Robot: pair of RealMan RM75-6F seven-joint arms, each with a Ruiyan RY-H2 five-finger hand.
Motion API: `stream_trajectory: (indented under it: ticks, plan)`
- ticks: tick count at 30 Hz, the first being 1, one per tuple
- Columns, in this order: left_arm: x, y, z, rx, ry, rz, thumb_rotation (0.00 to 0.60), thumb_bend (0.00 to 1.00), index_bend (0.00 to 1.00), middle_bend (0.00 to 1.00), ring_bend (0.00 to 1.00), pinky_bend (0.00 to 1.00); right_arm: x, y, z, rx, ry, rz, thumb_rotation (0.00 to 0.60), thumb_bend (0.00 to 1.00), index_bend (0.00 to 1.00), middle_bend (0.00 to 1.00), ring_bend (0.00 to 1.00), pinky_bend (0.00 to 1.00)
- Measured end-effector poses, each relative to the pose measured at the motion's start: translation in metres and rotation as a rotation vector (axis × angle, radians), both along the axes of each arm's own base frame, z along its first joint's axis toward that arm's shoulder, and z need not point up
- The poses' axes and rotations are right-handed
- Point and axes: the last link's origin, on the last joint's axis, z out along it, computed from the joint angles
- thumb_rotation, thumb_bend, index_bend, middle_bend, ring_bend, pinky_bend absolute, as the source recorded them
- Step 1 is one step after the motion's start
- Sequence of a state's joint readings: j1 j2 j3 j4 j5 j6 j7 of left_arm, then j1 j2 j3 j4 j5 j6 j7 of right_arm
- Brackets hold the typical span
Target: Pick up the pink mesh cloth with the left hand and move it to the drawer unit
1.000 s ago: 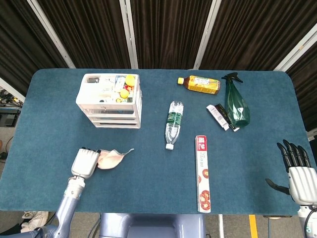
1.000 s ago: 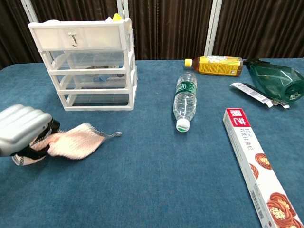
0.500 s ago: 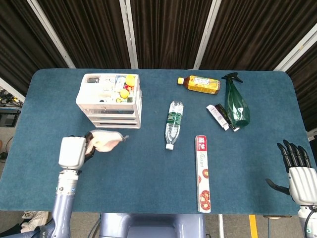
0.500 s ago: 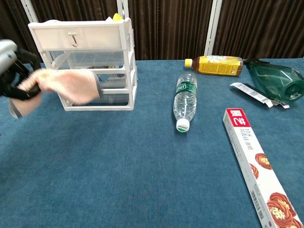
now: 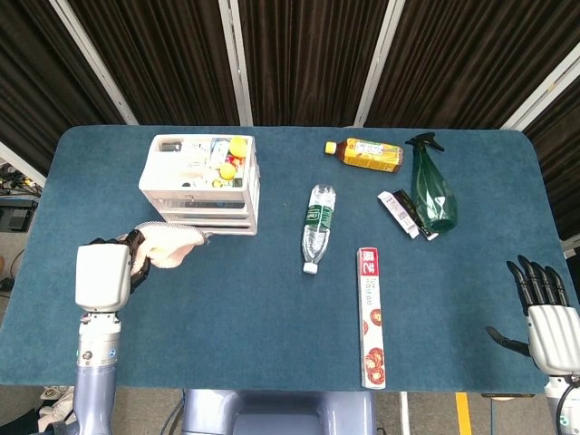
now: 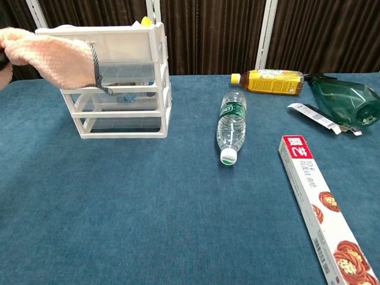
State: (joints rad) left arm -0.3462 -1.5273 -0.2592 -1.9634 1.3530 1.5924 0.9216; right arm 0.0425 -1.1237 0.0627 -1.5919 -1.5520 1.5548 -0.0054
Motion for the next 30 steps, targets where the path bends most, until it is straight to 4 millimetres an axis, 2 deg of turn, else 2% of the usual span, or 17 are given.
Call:
stream_trajectory:
  ticks: [17, 30]
  plan:
    - [0.006, 0.007, 0.031, 0.086, 0.037, -0.04, 0.6, 0.75, 0.97, 0.84, 0.8, 0.74, 0.001, 0.0, 0.0, 0.0, 0.003, 0.004, 0.6, 0.0, 0.0, 0.0, 0.0, 0.0]
    - [-0.004, 0.019, 0.043, 0.124, 0.137, -0.068, 0.6, 0.76, 0.97, 0.84, 0.8, 0.74, 0.001, 0.001, -0.001, 0.001, 0.003, 0.004, 0.6, 0.0, 0.0, 0.0, 0.0, 0.0]
